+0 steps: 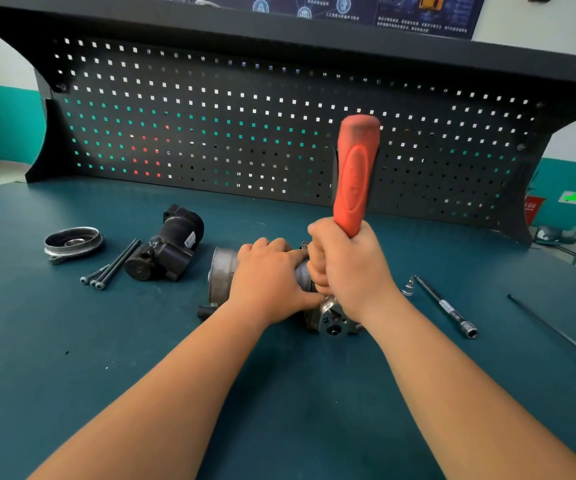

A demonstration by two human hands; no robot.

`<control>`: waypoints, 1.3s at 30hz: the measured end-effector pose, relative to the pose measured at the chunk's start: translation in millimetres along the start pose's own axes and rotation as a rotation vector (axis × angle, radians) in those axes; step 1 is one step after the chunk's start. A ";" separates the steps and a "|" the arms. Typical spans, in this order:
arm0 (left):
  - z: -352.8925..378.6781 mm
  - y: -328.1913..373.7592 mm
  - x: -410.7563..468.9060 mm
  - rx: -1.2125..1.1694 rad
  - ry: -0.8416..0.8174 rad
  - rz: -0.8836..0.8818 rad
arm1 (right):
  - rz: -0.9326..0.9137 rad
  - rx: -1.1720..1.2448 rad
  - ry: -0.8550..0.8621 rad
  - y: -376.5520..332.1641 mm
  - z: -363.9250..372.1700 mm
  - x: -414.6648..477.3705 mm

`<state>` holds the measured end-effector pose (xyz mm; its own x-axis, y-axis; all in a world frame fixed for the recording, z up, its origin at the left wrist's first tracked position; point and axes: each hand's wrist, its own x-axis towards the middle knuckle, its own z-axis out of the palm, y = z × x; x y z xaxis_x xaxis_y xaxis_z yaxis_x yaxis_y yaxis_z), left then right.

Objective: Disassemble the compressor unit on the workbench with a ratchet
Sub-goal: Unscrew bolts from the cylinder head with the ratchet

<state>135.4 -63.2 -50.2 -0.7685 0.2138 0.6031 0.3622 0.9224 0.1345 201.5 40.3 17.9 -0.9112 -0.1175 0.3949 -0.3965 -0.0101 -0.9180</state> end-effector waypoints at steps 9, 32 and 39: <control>-0.6 1.1 -2.0 -0.018 0.010 0.015 | 0.131 -0.008 -0.118 -8.2 -5.2 2.9; -11.3 5.7 -3.1 0.028 -0.122 -0.053 | -0.046 0.537 -0.243 7.3 -9.5 0.6; -4.9 4.5 -0.6 0.062 -0.117 -0.051 | -0.041 0.690 -0.059 0.5 -30.0 -4.1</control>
<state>140.1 -60.7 -46.2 -0.8427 0.1994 0.5001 0.2908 0.9503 0.1112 201.7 70.5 17.0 -0.8815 -0.1572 0.4453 -0.2512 -0.6424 -0.7240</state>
